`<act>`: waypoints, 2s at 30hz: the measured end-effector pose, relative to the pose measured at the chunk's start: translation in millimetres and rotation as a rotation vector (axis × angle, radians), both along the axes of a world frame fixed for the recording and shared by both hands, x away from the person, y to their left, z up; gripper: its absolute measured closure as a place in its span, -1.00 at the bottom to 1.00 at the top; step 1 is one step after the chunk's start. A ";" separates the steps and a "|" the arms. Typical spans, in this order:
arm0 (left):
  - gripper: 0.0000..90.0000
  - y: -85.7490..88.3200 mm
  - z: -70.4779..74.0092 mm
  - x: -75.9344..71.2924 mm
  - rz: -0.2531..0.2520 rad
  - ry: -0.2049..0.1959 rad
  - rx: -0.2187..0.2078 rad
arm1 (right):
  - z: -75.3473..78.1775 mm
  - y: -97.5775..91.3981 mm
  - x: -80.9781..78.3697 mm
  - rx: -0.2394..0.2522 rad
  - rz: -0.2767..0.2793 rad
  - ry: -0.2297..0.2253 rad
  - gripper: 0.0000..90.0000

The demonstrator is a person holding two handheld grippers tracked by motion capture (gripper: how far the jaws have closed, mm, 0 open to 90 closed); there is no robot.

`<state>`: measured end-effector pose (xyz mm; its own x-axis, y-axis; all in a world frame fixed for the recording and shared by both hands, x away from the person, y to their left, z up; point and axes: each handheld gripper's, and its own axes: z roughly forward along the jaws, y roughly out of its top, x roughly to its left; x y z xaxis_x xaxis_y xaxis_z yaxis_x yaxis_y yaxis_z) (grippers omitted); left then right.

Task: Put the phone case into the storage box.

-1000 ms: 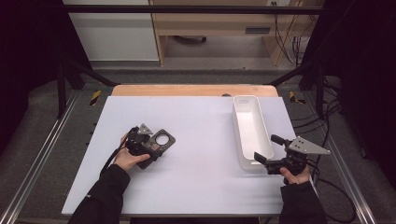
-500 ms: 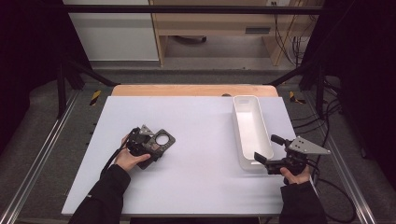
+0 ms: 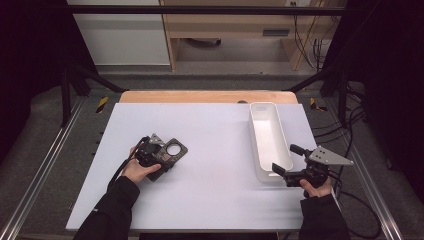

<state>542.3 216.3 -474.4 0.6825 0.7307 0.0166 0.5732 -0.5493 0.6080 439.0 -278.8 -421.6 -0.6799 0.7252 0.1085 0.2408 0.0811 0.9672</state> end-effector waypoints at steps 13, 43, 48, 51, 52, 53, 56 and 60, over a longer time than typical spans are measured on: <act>-0.74 -0.5 0.6 -0.2 0.003 0.000 0.007 | 0.1 -0.1 0.1 0.002 0.002 -0.001 -0.99; -0.74 3.3 14.3 -5.9 -0.011 -0.010 -0.030 | 0.6 -0.3 0.0 0.004 0.015 0.000 -0.99; -0.74 4.3 20.1 -9.6 -0.019 -0.020 -0.049 | 1.0 -0.2 -0.3 0.003 0.017 -0.001 -0.99; -0.74 4.8 23.6 -11.9 -0.025 -0.027 -0.064 | 1.5 -0.2 -0.3 -0.001 0.021 -0.003 -0.99; -0.74 4.7 24.6 -12.7 -0.024 -0.029 -0.070 | 1.4 -0.1 -0.3 -0.001 0.021 -0.002 -0.99; -0.74 5.0 25.9 -13.4 -0.029 -0.029 -0.073 | 1.3 0.2 -0.3 0.002 0.021 -0.001 -0.99; -0.74 5.1 29.5 -15.9 -0.035 -0.035 -0.084 | 1.3 0.1 -0.3 0.001 0.022 -0.001 -0.99; -0.74 5.1 35.2 -19.7 -0.048 -0.044 -0.102 | 1.2 0.5 -0.1 -0.003 0.027 0.000 -0.99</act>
<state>522.6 221.4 -439.2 0.7173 0.6963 -0.0255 0.5194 -0.5099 0.6858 438.9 -278.3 -420.4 -0.6992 0.7069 0.1063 0.2381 0.0901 0.9671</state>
